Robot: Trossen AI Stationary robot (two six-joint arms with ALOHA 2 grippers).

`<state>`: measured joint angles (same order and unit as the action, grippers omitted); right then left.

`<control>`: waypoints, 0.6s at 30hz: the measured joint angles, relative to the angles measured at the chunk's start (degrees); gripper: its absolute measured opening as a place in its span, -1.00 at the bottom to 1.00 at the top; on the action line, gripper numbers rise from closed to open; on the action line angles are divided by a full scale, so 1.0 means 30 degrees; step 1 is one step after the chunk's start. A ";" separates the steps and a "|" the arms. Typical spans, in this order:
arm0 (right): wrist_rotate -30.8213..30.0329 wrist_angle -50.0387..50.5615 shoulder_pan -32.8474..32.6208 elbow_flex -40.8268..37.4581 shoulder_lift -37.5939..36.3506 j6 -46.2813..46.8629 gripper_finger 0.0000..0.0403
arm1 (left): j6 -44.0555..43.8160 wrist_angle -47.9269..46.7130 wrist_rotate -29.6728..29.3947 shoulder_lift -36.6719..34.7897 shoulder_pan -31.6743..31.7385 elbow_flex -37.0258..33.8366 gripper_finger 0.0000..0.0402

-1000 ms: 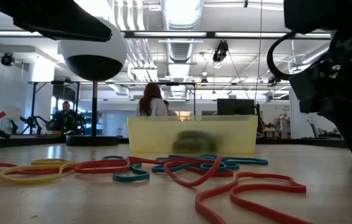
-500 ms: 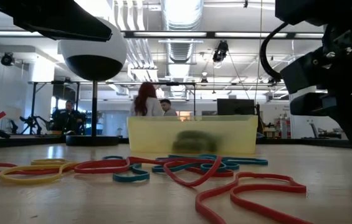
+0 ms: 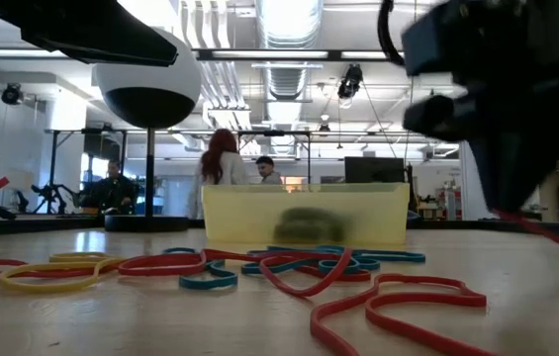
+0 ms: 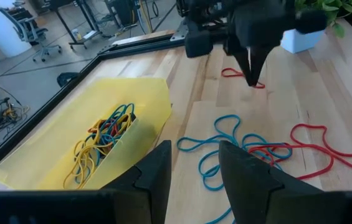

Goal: Pick and place rubber bands into bin
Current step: Put the red rubber band into the yellow bin

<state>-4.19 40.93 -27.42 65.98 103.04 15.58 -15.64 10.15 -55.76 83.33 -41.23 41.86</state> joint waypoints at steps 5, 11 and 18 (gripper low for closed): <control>-0.1349 0.0900 0.0007 0.1471 -0.0023 -0.0850 -0.96 | 0.0000 -0.0007 -0.0002 0.0000 0.0007 -0.0005 -0.41; -0.3826 0.1986 -0.0007 0.3271 -0.0146 -0.1812 -0.96 | 0.0000 -0.0007 -0.0002 0.0000 0.0002 -0.0012 -0.41; -0.8524 0.2499 -0.0066 0.4766 -0.0209 -0.2407 -0.96 | 0.0000 0.0000 -0.0002 0.0000 0.0007 -0.0012 -0.41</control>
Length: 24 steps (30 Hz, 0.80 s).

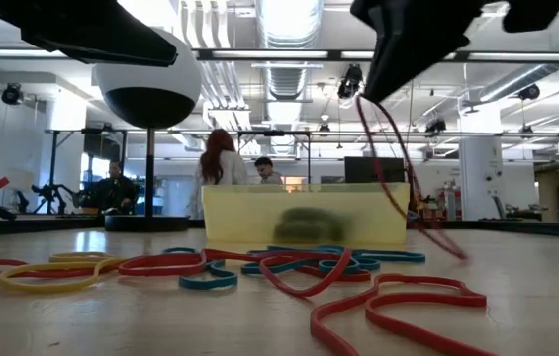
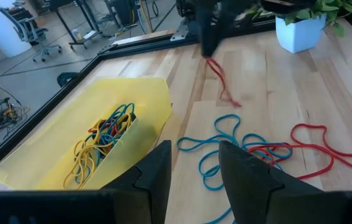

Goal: Pick and place rubber bands into bin
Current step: Put the red rubber band into the yellow bin

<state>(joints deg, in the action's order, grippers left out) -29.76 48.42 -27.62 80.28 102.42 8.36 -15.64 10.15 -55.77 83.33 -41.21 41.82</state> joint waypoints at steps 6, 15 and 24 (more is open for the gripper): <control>-0.3428 0.0882 0.0000 0.0629 -0.0017 0.0145 -0.96 | 0.0000 0.0000 0.0000 0.0000 0.0000 0.0000 -0.41; -0.7902 0.0955 0.0132 0.1474 -0.0037 -0.1259 -0.96 | 0.0000 0.0000 0.0006 0.0000 0.0000 0.0000 -0.41; -1.0045 0.0875 0.1582 0.1994 -0.0344 -0.2735 -0.96 | 0.0000 0.0000 0.0000 0.0000 -0.0006 0.0000 -0.41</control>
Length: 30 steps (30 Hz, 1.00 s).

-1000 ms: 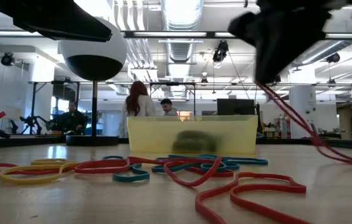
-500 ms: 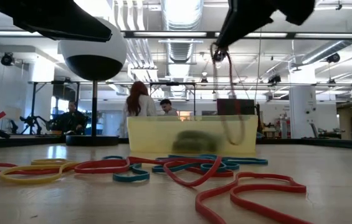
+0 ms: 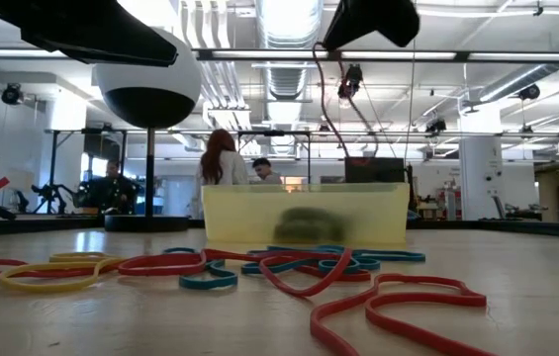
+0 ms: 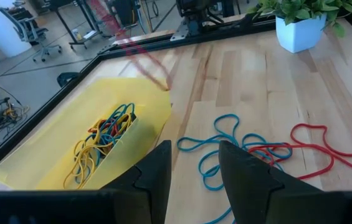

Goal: Pick and place rubber bands into bin
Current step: Put the red rubber band into the yellow bin

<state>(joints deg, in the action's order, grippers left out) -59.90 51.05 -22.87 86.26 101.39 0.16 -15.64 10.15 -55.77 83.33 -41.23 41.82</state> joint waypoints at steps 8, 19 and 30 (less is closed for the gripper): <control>-0.0052 -0.0007 0.1818 -0.0037 -0.0023 -0.0282 -0.96 | -0.0007 0.0000 0.0007 0.0000 0.0000 0.0000 -0.41; 0.4309 -0.0229 0.4681 -0.0808 -0.0023 0.1083 -0.96 | -0.0007 0.0000 0.0007 0.0000 0.0001 0.0000 -0.41; 0.7496 -0.0299 0.5558 -0.1138 -0.0008 0.1066 -0.67 | -0.0007 -0.0015 0.0015 0.0000 0.0006 0.0000 -0.41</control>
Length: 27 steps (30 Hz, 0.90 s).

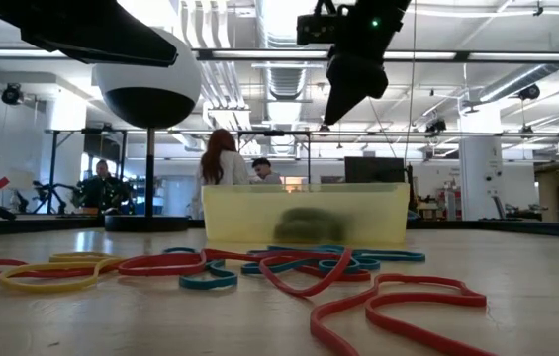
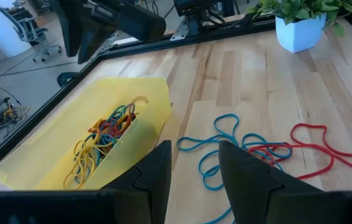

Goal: Pick and place rubber bands into bin
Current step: Put the red rubber band into the yellow bin

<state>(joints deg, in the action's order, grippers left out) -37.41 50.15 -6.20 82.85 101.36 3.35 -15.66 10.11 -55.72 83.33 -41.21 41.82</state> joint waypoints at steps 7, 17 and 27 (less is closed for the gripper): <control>0.1434 -0.0058 -0.0338 0.0000 0.0000 0.0141 -0.36 | 0.0010 -0.0024 0.1824 0.0000 0.0000 -0.0109 -0.41; 0.4677 -0.0554 -0.4231 -0.0081 0.0007 -0.0794 -0.30 | -0.1002 -0.0015 0.7194 0.0007 0.0000 -0.0109 -0.41; 0.4599 -0.1935 -0.8234 -0.2731 -0.0072 0.0468 -0.38 | -0.2686 -0.0207 0.9708 0.0765 0.0625 -0.0058 -0.47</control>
<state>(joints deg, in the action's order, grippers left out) -23.61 44.35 -30.90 74.66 101.15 4.76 -23.72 9.49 -26.60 85.62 -39.34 41.65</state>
